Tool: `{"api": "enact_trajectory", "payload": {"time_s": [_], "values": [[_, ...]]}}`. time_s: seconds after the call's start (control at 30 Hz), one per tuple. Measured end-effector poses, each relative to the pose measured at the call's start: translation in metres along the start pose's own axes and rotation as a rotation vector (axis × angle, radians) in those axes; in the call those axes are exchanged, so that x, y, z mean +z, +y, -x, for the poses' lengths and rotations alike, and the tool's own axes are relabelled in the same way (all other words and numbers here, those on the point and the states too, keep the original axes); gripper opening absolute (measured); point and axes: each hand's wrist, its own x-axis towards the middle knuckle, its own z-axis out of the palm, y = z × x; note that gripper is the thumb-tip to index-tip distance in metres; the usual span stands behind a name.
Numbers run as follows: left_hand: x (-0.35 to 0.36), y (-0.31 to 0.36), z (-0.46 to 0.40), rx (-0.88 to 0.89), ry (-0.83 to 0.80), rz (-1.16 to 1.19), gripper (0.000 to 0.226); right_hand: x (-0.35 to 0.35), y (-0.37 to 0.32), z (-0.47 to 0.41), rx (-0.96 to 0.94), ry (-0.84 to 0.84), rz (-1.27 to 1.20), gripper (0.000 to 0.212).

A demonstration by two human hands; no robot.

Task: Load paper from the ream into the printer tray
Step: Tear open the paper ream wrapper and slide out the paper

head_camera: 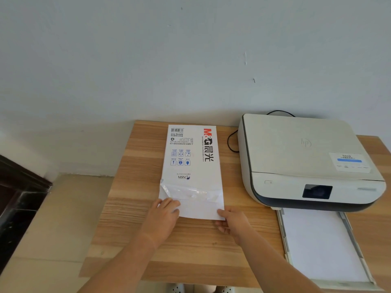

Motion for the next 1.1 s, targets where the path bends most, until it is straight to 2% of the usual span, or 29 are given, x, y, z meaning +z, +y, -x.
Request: {"api": "enact_trajectory", "payload": {"time_s": [0.13,0.3,0.4,0.43,0.57,0.63,0.73,0.87,1.1], "values": [[-0.001,0.005,0.012,0.011,-0.057,0.003,0.028,-0.002,0.006,0.009,0.015,-0.024,0.012,0.013],[0.0,0.01,0.027,-0.014,-0.11,0.021,0.032,-0.007,0.016,0.015,0.026,-0.056,0.042,0.015],[-0.004,0.01,0.033,-0.025,-0.075,0.054,0.016,-0.007,0.019,0.017,0.043,-0.065,0.04,0.015],[-0.005,0.008,0.033,-0.045,-0.071,0.068,0.013,-0.007,0.019,0.018,0.05,-0.071,0.03,0.015],[-0.01,0.005,0.023,-0.319,-0.155,0.135,0.045,-0.005,0.011,0.013,0.03,-0.062,-0.003,0.015],[-0.011,0.005,0.013,-0.481,-0.212,0.21,0.051,-0.004,0.008,0.007,0.008,-0.022,-0.003,0.013],[-0.008,0.006,0.004,-0.62,-0.213,0.374,0.054,0.002,0.007,0.004,-0.018,0.042,0.016,0.003],[0.0,0.003,0.004,-0.648,-0.184,0.458,0.051,0.005,0.012,0.0,-0.051,0.109,0.073,0.005],[0.005,0.004,0.021,-0.628,-0.195,0.488,0.045,-0.003,0.022,0.007,-0.061,0.079,0.135,0.005]]}}
